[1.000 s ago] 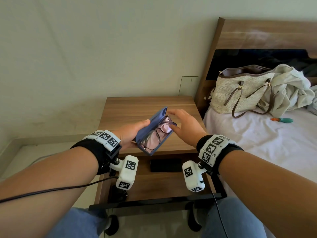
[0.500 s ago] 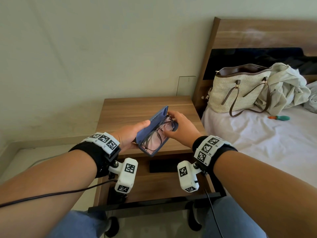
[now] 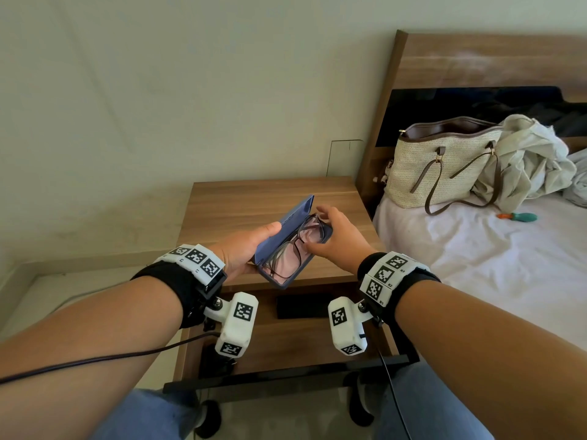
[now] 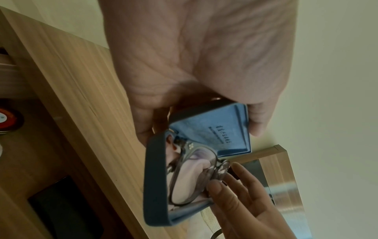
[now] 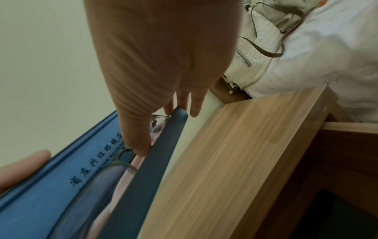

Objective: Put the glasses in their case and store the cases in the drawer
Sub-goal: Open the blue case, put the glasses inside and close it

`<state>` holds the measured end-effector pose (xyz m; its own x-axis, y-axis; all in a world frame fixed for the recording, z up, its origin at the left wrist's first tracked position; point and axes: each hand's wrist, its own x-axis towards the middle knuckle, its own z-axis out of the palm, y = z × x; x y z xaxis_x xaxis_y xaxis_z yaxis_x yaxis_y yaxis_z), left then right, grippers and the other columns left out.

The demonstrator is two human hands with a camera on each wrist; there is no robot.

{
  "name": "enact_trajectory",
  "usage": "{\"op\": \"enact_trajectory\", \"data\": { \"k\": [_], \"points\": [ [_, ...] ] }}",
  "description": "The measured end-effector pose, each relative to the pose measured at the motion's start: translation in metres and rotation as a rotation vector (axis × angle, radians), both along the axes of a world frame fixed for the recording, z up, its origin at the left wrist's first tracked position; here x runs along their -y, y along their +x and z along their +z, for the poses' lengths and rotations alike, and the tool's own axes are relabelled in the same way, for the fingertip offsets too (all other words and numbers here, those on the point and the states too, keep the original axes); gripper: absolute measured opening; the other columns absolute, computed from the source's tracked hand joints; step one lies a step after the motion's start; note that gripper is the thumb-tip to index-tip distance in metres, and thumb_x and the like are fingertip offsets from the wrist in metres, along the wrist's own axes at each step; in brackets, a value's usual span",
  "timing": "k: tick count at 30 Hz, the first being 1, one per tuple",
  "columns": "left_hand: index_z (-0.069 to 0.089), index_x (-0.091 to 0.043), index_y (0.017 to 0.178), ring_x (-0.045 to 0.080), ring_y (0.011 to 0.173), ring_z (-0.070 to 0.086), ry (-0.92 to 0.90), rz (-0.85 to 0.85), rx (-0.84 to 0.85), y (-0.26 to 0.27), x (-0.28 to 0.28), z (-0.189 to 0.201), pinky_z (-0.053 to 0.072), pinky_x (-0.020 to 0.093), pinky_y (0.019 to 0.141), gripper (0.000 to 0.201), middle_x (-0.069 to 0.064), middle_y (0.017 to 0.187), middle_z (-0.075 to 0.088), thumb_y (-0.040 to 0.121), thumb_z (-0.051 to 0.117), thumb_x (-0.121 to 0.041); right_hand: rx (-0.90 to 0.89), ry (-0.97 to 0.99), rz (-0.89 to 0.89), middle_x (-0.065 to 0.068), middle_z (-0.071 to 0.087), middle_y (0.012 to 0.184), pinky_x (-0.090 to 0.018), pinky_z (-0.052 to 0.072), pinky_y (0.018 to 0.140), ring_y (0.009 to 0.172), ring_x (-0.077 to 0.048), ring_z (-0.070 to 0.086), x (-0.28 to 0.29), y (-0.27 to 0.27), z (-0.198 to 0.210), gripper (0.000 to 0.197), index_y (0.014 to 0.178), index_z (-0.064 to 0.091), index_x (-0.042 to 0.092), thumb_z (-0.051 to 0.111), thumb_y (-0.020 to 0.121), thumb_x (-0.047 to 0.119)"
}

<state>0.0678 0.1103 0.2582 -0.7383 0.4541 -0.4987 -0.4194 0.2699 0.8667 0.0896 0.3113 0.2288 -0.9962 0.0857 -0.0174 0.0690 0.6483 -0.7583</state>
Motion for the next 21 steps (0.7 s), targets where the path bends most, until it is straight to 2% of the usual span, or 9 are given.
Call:
{"op": "enact_trajectory", "data": {
  "k": [3, 6, 7, 9, 11, 12, 16, 19, 21],
  "points": [
    [0.059, -0.008, 0.125, 0.022, 0.082, 0.061, 0.001, 0.057, -0.005, -0.002, 0.000, 0.001, 0.051, 0.035, 0.079, 0.049, 0.011, 0.097, 0.065, 0.098, 0.044, -0.046, 0.027, -0.137, -0.074, -0.005, 0.038, 0.150, -0.022, 0.038, 0.097, 0.133, -0.018, 0.045, 0.002, 0.001, 0.000, 0.094, 0.151, 0.020, 0.020, 0.077, 0.078, 0.028],
    [0.056, -0.006, 0.130, 0.024, 0.083, 0.061, 0.023, 0.109, 0.008, -0.005, 0.000, 0.003, 0.052, 0.036, 0.079, 0.052, 0.015, 0.103, 0.064, 0.097, 0.046, -0.045, 0.085, -0.398, -0.203, -0.003, 0.041, 0.149, -0.026, 0.038, 0.099, 0.132, -0.019, 0.046, 0.008, 0.001, 0.000, 0.087, 0.153, 0.012, 0.017, 0.066, 0.088, 0.033],
    [0.055, -0.007, 0.130, 0.024, 0.083, 0.062, 0.046, 0.125, 0.021, -0.006, 0.000, 0.004, 0.053, 0.037, 0.081, 0.051, 0.015, 0.104, 0.064, 0.097, 0.047, -0.045, 0.120, -0.483, -0.250, -0.002, 0.044, 0.147, -0.029, 0.039, 0.103, 0.131, -0.020, 0.048, 0.010, 0.000, -0.002, 0.081, 0.153, 0.014, 0.017, 0.061, 0.090, 0.036],
    [0.054, -0.010, 0.131, 0.025, 0.087, 0.062, 0.092, 0.143, 0.041, -0.009, -0.001, 0.005, 0.053, 0.043, 0.088, 0.051, 0.016, 0.108, 0.063, 0.096, 0.047, -0.046, 0.205, -0.699, -0.304, -0.007, 0.055, 0.138, -0.040, 0.042, 0.107, 0.121, -0.021, 0.057, 0.015, -0.002, -0.006, 0.061, 0.147, 0.033, 0.014, 0.052, 0.095, 0.039],
    [0.056, -0.013, 0.130, 0.025, 0.088, 0.062, 0.126, 0.159, 0.051, -0.009, -0.002, 0.008, 0.052, 0.045, 0.089, 0.049, 0.016, 0.112, 0.063, 0.096, 0.047, -0.047, 0.256, -0.962, -0.310, -0.011, 0.065, 0.123, -0.042, 0.044, 0.105, 0.110, -0.023, 0.063, 0.022, 0.000, -0.005, 0.043, 0.131, 0.053, 0.011, 0.044, 0.099, 0.037],
    [0.057, -0.015, 0.127, 0.024, 0.087, 0.063, 0.142, 0.165, 0.057, -0.009, -0.003, 0.008, 0.054, 0.044, 0.087, 0.046, 0.015, 0.111, 0.064, 0.096, 0.046, -0.046, 0.259, -1.062, -0.316, -0.012, 0.068, 0.118, -0.043, 0.046, 0.104, 0.107, -0.025, 0.065, 0.025, 0.002, -0.004, 0.040, 0.126, 0.058, 0.011, 0.042, 0.100, 0.037],
    [0.063, -0.020, 0.118, 0.023, 0.085, 0.066, 0.207, 0.161, 0.085, -0.007, -0.008, 0.011, 0.055, 0.041, 0.081, 0.038, 0.009, 0.103, 0.070, 0.099, 0.041, -0.046, 0.261, -1.346, -0.344, -0.015, 0.067, 0.114, -0.046, 0.049, 0.098, 0.104, -0.030, 0.064, 0.036, 0.005, -0.003, 0.040, 0.114, 0.062, 0.012, 0.036, 0.102, 0.040],
    [0.065, -0.022, 0.113, 0.023, 0.086, 0.068, 0.219, 0.162, 0.093, -0.006, -0.011, 0.011, 0.057, 0.040, 0.079, 0.038, 0.007, 0.099, 0.073, 0.098, 0.041, -0.046, 0.338, -1.544, -0.305, -0.016, 0.062, 0.129, -0.048, 0.047, 0.097, 0.121, -0.034, 0.057, 0.041, 0.005, -0.004, 0.052, 0.130, 0.056, 0.013, 0.032, 0.100, 0.048],
    [0.064, -0.021, 0.116, 0.024, 0.090, 0.068, 0.201, 0.156, 0.084, -0.005, -0.012, 0.011, 0.056, 0.042, 0.082, 0.040, 0.008, 0.102, 0.073, 0.097, 0.042, -0.048, 0.359, -1.620, -0.294, -0.016, 0.060, 0.134, -0.048, 0.049, 0.091, 0.124, -0.035, 0.055, 0.044, 0.005, -0.004, 0.054, 0.132, 0.055, 0.014, 0.031, 0.099, 0.049]
  ]
}}
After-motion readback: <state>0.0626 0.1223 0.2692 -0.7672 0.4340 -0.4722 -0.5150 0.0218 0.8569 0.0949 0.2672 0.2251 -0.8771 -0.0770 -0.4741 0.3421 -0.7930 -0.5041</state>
